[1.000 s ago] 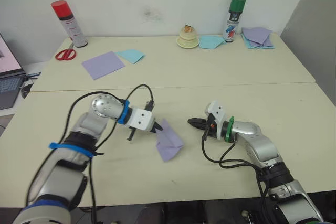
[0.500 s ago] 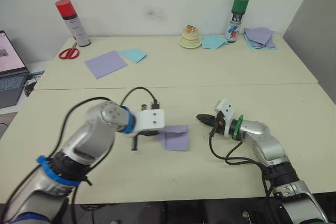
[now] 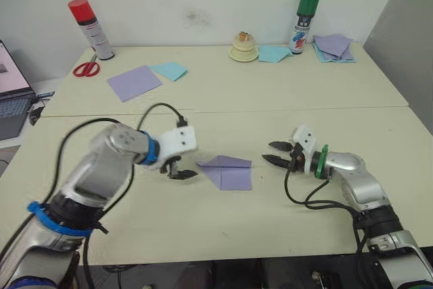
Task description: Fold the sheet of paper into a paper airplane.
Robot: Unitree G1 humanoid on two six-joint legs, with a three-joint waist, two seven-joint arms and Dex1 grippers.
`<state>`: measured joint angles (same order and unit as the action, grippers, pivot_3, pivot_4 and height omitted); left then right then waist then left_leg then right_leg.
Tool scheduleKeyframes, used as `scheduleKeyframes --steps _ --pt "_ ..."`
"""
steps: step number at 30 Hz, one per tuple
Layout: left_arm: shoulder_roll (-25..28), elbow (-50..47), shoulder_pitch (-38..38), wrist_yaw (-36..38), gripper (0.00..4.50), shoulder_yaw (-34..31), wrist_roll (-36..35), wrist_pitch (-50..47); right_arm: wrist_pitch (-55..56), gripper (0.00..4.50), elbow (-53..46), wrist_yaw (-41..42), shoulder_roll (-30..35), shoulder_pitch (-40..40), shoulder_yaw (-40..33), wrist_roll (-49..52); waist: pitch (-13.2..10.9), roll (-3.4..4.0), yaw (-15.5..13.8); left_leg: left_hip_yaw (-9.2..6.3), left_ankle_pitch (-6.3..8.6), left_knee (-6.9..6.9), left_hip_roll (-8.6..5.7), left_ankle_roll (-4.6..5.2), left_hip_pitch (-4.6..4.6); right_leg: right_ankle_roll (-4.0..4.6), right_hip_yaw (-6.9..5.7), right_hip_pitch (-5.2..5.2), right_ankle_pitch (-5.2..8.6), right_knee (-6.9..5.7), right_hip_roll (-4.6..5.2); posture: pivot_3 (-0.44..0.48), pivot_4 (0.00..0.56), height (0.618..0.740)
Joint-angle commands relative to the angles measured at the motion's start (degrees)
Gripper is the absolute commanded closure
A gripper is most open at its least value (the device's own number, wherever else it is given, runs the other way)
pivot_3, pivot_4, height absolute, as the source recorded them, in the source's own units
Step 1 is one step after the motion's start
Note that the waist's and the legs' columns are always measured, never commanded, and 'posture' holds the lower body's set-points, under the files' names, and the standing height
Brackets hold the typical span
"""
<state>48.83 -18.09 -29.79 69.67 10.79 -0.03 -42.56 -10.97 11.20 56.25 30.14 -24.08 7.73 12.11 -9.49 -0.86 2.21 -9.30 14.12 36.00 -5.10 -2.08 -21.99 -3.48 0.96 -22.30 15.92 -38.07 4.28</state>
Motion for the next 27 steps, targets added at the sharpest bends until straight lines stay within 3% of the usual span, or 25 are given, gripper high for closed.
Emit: scheduleKeyframes --steps 1,4,7,12,16,25,27 --pt "3.5 -3.6 6.3 2.1 0.00 -13.7 -8.4 -1.5 4.9 1.11 -1.6 9.3 3.9 -0.1 1.2 0.8 0.0 0.00 0.3 0.03 0.00 -0.01 0.01 0.00 0.00 0.00 0.01 -0.01 0.00 0.04 0.00 0.000 0.150 0.740" --pt "3.4 -6.3 15.3 2.4 0.00 -22.6 -13.9 0.5 4.6 0.02 -0.7 11.4 2.3 -1.7 1.6 2.5 0.0 0.01 1.0 0.11 0.01 -0.06 0.15 -0.01 0.05 0.02 0.05 -0.01 0.00 0.08 -0.03 0.000 0.150 0.740" --pt "0.8 -7.5 21.2 -2.3 0.00 -29.5 -16.9 -1.9 2.1 0.02 -0.6 13.3 -1.2 -3.4 3.4 3.6 0.0 0.00 0.9 0.16 0.05 -0.02 0.47 -0.09 0.02 0.22 0.01 0.00 -0.11 0.11 -0.08 0.000 0.150 0.740" --pt "0.7 -10.3 30.7 -6.8 0.00 -30.3 -15.6 1.7 -1.3 0.02 2.3 11.1 -8.1 -5.9 4.4 4.3 -0.1 0.04 0.4 0.14 0.03 -0.04 0.74 -0.16 0.14 0.48 -0.04 0.01 -0.23 0.03 -0.29 0.000 0.150 0.740" --pt "-1.7 -13.2 32.1 -11.6 0.00 -30.3 -17.6 0.5 -3.3 0.99 1.6 12.6 -9.4 -5.5 4.3 5.4 -0.1 0.03 -0.8 0.14 0.04 0.00 0.68 -0.23 0.09 0.51 -0.07 0.01 -0.25 0.09 -0.30 0.000 0.150 0.740" --pt "-3.1 -12.1 37.2 -16.9 0.00 -30.8 -18.4 2.8 -1.0 4.39 -0.7 9.5 -12.7 -3.9 6.8 3.1 -0.1 0.05 -0.3 0.17 0.09 -0.05 0.81 -0.31 0.14 0.56 -0.03 -0.03 -0.23 0.05 -0.35 0.000 0.150 0.740" --pt "-3.0 -10.8 37.6 -17.4 0.00 -30.7 -18.5 3.8 -1.0 4.45 -1.8 7.9 -13.6 -3.0 7.6 2.5 -0.1 0.05 -0.4 0.18 0.10 -0.04 0.80 -0.32 0.14 0.56 -0.02 -0.03 -0.23 0.05 -0.35 0.000 0.150 0.740"
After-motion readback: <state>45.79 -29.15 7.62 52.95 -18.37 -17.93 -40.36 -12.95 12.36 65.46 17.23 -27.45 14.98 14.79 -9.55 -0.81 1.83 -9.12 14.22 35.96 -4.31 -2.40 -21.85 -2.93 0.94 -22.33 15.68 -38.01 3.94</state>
